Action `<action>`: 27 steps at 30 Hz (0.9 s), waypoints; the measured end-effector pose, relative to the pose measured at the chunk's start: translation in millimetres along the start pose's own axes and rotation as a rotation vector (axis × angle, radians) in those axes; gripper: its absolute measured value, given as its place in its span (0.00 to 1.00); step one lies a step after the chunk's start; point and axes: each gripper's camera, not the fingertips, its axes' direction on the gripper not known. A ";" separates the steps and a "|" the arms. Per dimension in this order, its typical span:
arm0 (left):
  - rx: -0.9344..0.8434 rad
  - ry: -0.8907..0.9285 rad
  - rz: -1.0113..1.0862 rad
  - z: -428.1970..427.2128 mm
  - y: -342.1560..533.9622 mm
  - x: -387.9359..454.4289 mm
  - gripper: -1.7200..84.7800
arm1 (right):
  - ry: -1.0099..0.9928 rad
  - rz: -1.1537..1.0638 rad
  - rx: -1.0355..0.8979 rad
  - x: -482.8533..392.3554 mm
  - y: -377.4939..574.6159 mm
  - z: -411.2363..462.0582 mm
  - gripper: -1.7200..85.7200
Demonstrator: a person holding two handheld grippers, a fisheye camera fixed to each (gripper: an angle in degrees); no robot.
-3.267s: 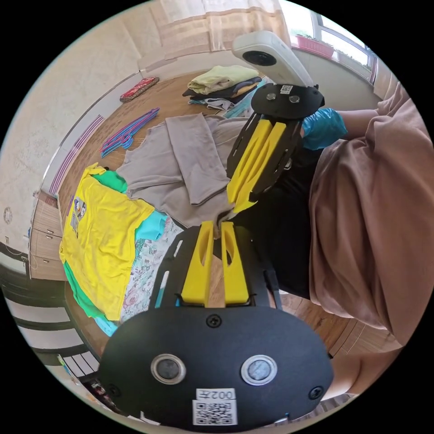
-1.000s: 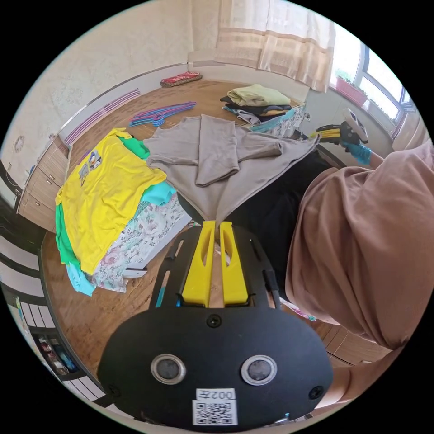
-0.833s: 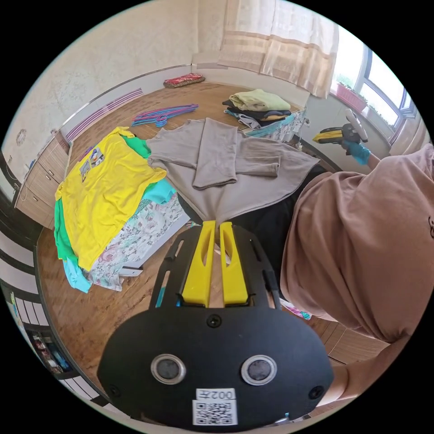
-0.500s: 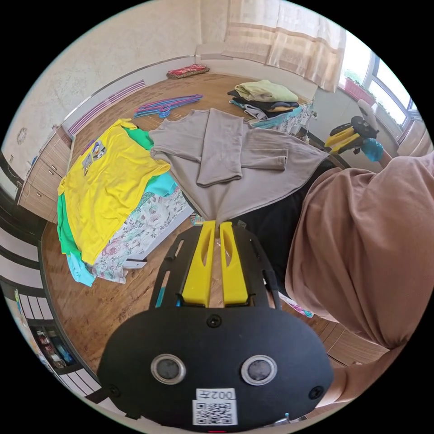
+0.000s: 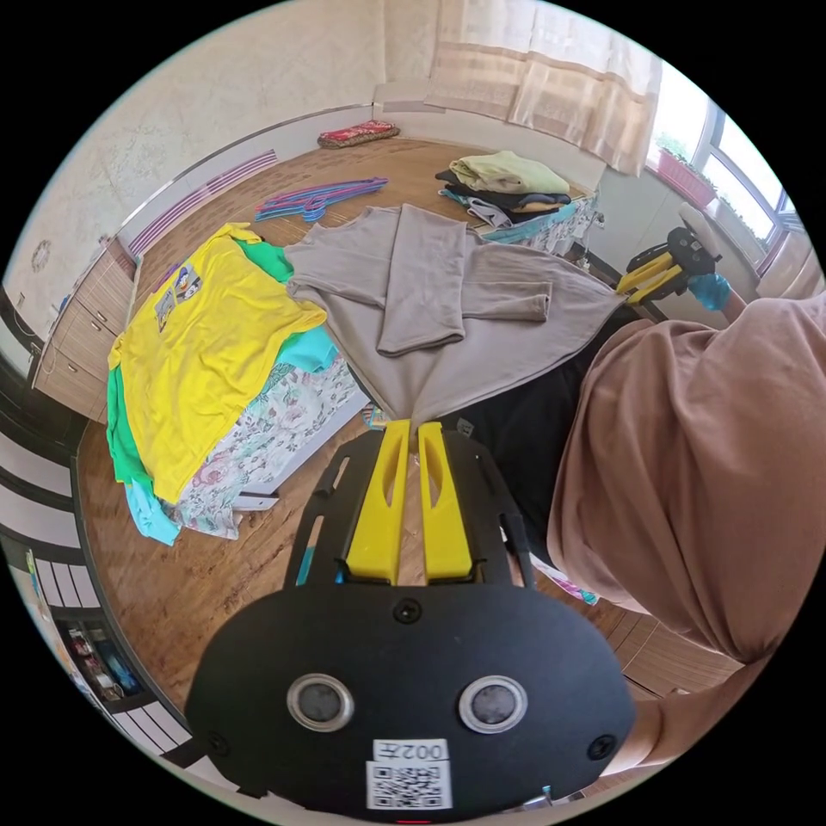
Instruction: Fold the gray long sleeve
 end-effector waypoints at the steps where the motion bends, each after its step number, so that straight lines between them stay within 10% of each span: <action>1: 0.001 -0.001 0.001 0.0 -1.2 -1.0 0.01 | 0.003 -0.004 -0.006 0.9 -1.5 1.1 0.09; 27: 0.141 0.187 0.239 -24.0 -58.0 -11.6 0.01 | 0.215 0.045 -0.011 76.2 -23.4 -48.8 0.01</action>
